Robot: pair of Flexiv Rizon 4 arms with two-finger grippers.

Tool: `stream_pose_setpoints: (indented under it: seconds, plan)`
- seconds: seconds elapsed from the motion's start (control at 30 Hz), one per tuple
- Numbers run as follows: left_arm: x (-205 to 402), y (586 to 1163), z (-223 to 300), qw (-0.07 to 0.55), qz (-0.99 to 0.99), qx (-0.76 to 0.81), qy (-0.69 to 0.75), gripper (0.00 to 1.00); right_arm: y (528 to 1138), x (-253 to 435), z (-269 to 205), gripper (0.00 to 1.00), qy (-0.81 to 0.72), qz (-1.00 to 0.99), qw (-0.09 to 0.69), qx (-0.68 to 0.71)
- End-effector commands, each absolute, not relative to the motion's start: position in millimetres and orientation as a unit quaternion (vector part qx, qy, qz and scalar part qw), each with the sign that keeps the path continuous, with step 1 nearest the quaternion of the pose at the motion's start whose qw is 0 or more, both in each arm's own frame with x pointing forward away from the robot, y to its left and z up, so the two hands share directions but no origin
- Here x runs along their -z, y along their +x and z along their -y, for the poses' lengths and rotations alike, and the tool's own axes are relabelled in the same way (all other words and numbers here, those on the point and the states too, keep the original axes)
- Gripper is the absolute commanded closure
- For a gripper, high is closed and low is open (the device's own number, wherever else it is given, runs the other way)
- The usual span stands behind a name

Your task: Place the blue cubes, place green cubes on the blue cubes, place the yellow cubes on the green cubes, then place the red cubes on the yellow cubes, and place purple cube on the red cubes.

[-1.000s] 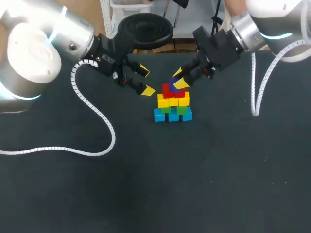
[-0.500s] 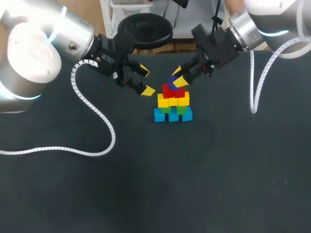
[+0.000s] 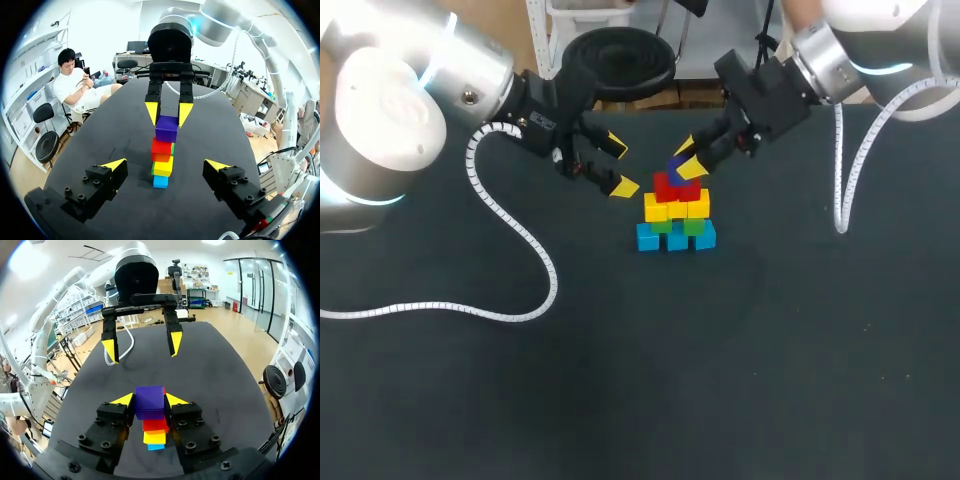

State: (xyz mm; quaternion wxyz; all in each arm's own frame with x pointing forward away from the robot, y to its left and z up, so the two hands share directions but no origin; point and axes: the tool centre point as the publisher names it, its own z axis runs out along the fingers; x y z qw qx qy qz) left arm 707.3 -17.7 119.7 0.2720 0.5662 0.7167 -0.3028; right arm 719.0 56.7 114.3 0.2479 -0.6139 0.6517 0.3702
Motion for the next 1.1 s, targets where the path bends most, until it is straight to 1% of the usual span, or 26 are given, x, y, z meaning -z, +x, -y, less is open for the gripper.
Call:
stream_pose_setpoints:
  seconds: [0.03,0.8,0.83,0.87,0.9,1.0,1.03,1.07,1.1]
  plan:
    - [-119.4,706.8,16.5,0.274,-0.716,0.303,0.567,0.0,720.7,-112.8,-56.6,1.0,-0.614,-0.651,0.247,-0.373]
    - [-119.4,706.8,16.5,0.274,-0.716,0.303,0.567,0.0,726.3,-112.9,-59.5,1.0,-0.617,-0.647,0.247,-0.374]
    - [-119.4,706.8,16.5,0.274,-0.716,0.303,0.567,0.0,725.9,-112.8,-59.7,0.98,-0.616,-0.649,0.247,-0.373]
    - [-119.4,706.8,16.5,0.274,-0.716,0.303,0.567,0.0,725.4,-112.5,-59.4,0.69,-0.614,-0.65,0.247,-0.375]
    - [-119.4,706.8,16.5,0.274,-0.716,0.303,0.567,0.0,725.3,-112.0,-59.3,0.56,-0.614,-0.65,0.247,-0.375]
    - [-119.4,706.8,16.5,0.274,-0.716,0.303,0.567,0.0,724.9,-111.7,-59.1,0.55,-0.612,-0.651,0.246,-0.376]
    - [-119.4,706.8,16.5,0.274,-0.716,0.303,0.567,0.0,724.8,-111.7,-58.8,0.51,-0.611,-0.652,0.247,-0.376]
    - [-119.4,706.8,16.5,0.274,-0.716,0.303,0.567,0.0,724.7,-111.9,-58.7,0.23,-0.611,-0.652,0.247,-0.376]
    - [-119.4,706.8,16.5,0.274,-0.716,0.303,0.567,0.0,724.8,-112.5,-58.3,0.0,-0.61,-0.651,0.249,-0.376]
